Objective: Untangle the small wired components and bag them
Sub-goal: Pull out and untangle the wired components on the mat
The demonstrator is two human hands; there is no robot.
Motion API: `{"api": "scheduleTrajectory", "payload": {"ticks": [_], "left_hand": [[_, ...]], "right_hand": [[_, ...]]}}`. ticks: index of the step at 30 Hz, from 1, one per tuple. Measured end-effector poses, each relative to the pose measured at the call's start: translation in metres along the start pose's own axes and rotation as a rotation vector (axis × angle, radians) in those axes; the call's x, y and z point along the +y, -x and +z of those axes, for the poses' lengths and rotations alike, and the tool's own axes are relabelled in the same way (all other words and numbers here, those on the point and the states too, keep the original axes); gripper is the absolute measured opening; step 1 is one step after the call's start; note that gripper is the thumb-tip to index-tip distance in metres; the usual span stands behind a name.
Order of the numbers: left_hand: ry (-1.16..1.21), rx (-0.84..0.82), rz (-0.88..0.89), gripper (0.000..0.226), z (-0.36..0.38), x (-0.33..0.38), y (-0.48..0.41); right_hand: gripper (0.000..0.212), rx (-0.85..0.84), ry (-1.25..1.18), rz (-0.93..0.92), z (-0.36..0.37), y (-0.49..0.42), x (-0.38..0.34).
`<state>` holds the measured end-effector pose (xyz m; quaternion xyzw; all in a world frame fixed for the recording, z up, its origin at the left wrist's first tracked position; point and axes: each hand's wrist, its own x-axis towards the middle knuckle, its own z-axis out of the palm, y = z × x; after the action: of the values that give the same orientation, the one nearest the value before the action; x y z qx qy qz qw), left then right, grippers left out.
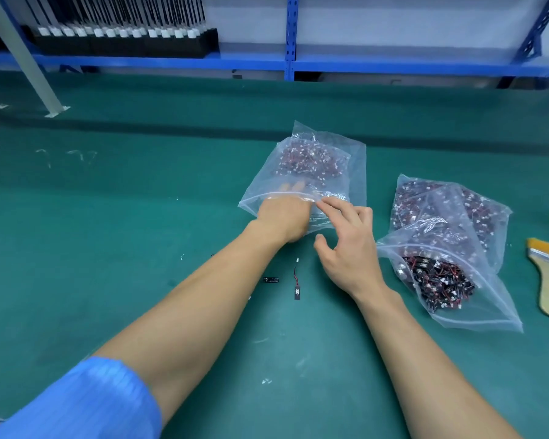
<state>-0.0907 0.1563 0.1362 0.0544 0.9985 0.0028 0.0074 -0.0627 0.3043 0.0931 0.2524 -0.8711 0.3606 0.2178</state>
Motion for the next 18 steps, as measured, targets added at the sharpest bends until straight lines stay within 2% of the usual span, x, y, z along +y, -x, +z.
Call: {"api": "scheduleTrajectory", "payload": {"ticks": [3, 5, 10, 13, 16, 18], "left_hand": [[-0.048, -0.219, -0.033, 0.039, -0.006, -0.002, -0.014], [-0.003, -0.267, -0.022, 0.040, -0.008, -0.006, -0.017], [-0.071, 0.035, 0.073, 0.034, 0.000, -0.012, -0.013], [-0.159, 0.154, 0.132, 0.025, 0.003, -0.011, -0.005], [-0.102, 0.205, 0.137, 0.025, 0.004, -0.014, 0.005], [0.016, 0.277, 0.174, 0.025, 0.004, -0.018, 0.015]], "right_hand": [[0.059, -0.005, 0.008, 0.006, 0.001, 0.001, 0.000], [0.060, -0.009, 0.008, 0.008, 0.002, -0.001, 0.000], [0.065, -0.026, 0.016, 0.043, 0.002, -0.002, 0.002], [0.066, -0.041, 0.023, 0.052, 0.002, -0.001, 0.004], [0.066, -0.057, 0.017, 0.066, 0.001, 0.000, 0.004], [0.065, -0.065, 0.016, 0.067, 0.001, 0.000, 0.004]]}}
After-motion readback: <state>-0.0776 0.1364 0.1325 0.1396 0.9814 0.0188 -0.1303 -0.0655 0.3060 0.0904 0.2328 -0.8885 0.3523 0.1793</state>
